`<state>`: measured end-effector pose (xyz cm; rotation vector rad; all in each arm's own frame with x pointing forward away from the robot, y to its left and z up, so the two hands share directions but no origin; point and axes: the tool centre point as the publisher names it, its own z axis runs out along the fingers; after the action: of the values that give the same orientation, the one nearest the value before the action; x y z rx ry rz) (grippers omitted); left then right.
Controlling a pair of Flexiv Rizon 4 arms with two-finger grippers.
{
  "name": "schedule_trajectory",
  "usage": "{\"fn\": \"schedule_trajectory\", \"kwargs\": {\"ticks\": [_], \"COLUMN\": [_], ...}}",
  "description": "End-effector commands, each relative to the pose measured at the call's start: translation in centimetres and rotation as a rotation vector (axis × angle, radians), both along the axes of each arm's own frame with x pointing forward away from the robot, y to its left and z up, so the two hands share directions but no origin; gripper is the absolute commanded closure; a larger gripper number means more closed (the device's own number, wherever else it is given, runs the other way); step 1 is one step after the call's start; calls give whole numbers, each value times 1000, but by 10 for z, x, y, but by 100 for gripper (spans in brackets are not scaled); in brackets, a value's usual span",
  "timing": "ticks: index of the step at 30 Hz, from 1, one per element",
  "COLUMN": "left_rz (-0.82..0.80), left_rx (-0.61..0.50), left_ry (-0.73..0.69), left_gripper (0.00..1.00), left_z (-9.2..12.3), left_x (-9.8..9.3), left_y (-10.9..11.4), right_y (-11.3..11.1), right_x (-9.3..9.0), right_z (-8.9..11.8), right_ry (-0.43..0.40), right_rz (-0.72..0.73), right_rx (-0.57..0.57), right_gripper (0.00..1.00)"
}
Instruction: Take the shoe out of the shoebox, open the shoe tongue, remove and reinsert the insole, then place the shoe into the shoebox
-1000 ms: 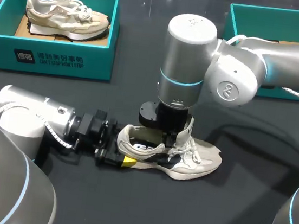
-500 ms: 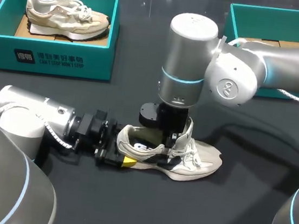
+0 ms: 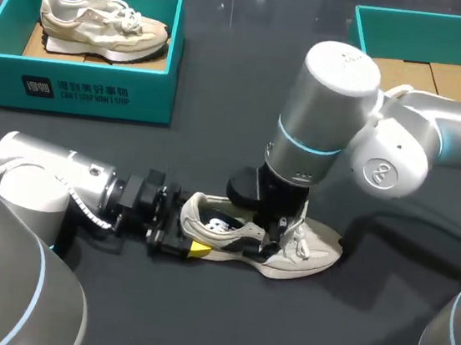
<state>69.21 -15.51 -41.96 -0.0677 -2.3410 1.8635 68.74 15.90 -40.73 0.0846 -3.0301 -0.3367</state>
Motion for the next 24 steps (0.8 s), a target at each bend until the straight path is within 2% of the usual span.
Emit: {"fn": "schedule_trajectory", "kwargs": {"ticks": [1, 14, 24], "left_rz": [2, 2, 2], "left_rx": [3, 3, 3], "left_ry": [0, 0, 0], "left_gripper": [100, 100, 100], "left_z": [-1, -1, -1], "left_x": [1, 1, 1], "left_y": [1, 1, 1], "right_y": [-19, -26, -18], "right_x": [-22, -13, 0], "right_z": [5, 16, 32], "right_ry": [-45, -147, -206], "right_rz": [3, 87, 150], "right_rx": [82, 252, 287], "right_gripper": [100, 100, 100]}}
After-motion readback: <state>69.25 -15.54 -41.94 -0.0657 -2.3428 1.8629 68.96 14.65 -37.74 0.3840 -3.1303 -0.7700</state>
